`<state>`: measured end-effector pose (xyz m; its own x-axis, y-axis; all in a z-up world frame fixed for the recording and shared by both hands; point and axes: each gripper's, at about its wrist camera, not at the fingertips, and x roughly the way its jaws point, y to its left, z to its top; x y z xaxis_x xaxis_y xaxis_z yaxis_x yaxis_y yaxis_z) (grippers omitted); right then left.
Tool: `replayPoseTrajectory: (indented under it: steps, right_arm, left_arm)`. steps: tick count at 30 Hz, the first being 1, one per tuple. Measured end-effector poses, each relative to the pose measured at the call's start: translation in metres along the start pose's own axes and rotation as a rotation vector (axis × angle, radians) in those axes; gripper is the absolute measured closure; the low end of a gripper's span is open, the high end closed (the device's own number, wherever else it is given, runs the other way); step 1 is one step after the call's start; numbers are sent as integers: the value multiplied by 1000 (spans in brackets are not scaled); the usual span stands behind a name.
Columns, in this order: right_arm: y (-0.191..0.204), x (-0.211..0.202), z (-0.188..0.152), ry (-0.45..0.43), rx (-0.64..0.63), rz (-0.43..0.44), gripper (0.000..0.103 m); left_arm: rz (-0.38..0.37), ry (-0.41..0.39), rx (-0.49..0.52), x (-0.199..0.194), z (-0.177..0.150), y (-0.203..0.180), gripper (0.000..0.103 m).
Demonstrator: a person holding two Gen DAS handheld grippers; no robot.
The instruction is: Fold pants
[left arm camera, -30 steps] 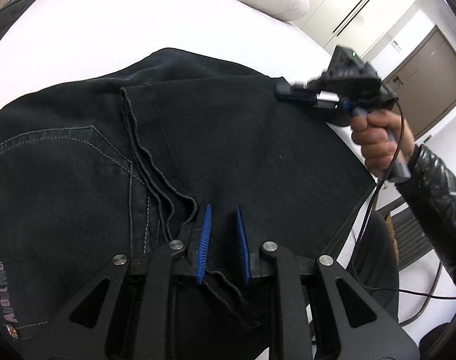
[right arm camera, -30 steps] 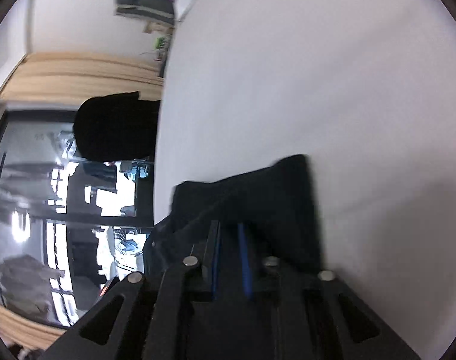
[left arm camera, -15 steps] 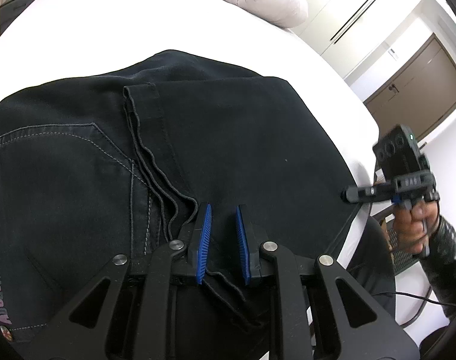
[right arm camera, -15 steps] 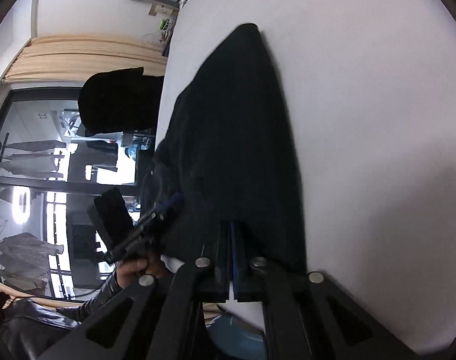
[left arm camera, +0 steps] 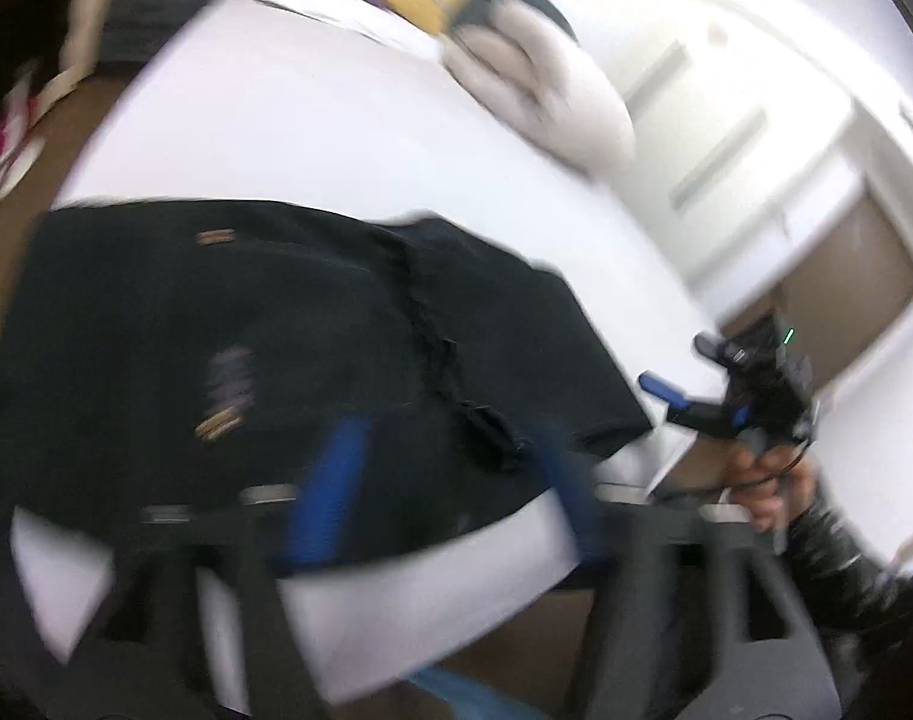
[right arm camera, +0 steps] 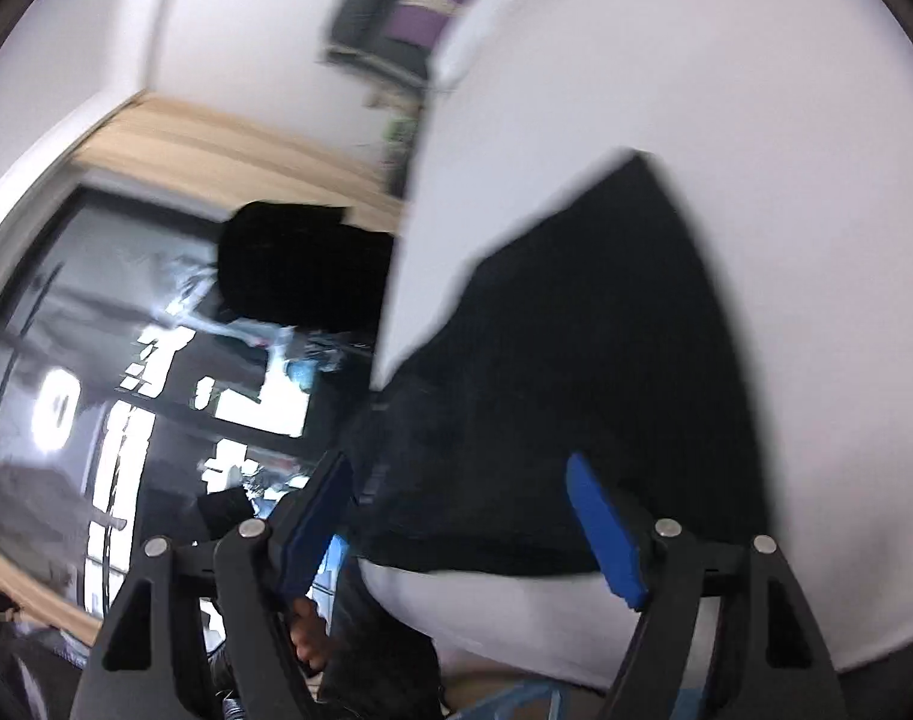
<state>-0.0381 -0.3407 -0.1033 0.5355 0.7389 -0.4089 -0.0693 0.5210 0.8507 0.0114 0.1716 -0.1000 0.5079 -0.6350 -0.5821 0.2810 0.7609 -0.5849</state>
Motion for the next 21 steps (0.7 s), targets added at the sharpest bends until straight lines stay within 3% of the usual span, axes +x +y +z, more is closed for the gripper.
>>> replayPoseTrajectory:
  steps: [5, 9, 12, 17, 21]
  right_arm:
    - [9, 67, 6, 81, 46, 28, 53]
    - [21, 105, 7, 125, 53, 22, 61]
    - [30, 118, 8, 136, 69, 44, 62]
    - [33, 111, 6, 143, 71, 62, 62]
    - [28, 109, 8, 142, 94, 50, 62]
  left_arm:
    - [-27, -140, -300, -69, -28, 68, 25]
    - [-123, -199, -584, -73, -44, 124, 25]
    - [-133, -179, -651, -61, -50, 140, 25]
    - [-213, -187, -794, -37, -63, 167, 25]
    - [-234, -212, -820, -28, -59, 178, 26]
